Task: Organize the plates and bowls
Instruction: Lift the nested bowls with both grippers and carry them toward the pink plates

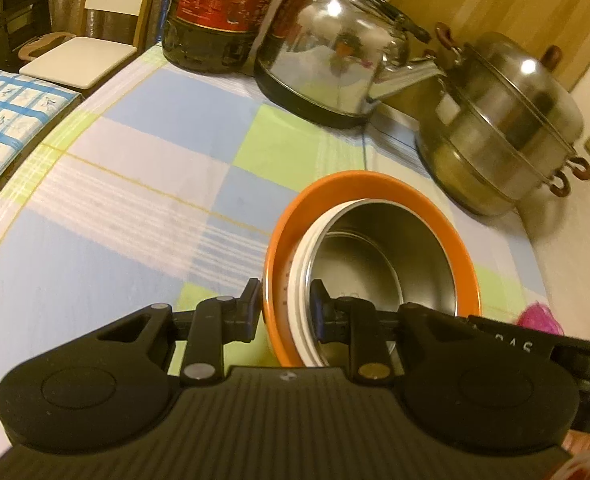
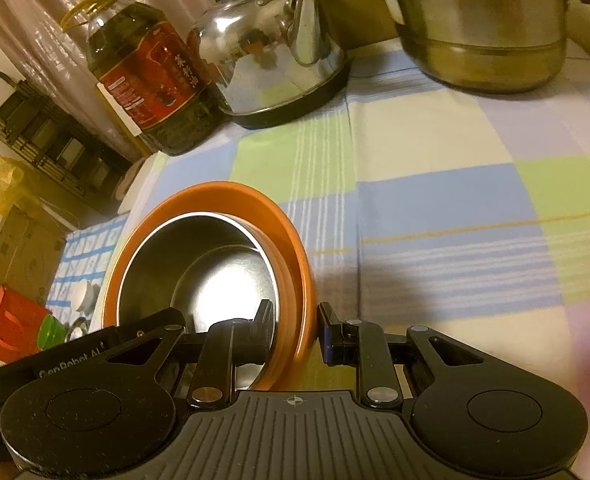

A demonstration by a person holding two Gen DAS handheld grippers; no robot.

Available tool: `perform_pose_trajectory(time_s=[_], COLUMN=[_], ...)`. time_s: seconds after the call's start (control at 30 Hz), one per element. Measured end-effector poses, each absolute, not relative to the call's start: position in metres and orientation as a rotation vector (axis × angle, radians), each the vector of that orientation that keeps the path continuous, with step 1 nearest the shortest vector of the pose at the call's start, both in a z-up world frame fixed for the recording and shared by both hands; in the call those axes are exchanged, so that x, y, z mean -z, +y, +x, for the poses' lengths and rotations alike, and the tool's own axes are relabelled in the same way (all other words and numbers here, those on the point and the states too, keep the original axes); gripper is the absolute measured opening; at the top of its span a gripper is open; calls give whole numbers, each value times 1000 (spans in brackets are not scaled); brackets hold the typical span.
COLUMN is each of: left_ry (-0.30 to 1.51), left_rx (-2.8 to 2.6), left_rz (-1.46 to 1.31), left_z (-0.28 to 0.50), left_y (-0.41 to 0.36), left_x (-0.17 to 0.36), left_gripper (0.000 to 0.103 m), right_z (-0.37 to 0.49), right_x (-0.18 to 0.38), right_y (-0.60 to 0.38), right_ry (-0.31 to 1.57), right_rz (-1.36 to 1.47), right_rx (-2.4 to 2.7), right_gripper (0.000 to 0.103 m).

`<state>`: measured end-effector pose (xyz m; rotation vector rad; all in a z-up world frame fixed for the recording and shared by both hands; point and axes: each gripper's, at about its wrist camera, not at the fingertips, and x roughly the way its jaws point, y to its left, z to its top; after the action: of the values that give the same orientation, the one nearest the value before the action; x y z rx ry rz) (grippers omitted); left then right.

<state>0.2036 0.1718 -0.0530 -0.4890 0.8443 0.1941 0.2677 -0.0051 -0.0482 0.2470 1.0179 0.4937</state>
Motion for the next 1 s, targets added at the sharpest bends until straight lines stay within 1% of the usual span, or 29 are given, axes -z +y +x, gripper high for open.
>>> perform_pose_trajectory(time_s=[0.57,1.0], left_ry=[866,939], left_rx=[-63,51], left_rz=[-397,-347], left_z=[167,135], left_y=[95,18], left_x=[49,63], left_gripper=[22,22], right_z=[197,131], right_x=[42,59], right_y=[-80,-163], right_ry=[986,1048], right_rz=[285,376], right_rx=[-389,-252], right_gripper=[23,23])
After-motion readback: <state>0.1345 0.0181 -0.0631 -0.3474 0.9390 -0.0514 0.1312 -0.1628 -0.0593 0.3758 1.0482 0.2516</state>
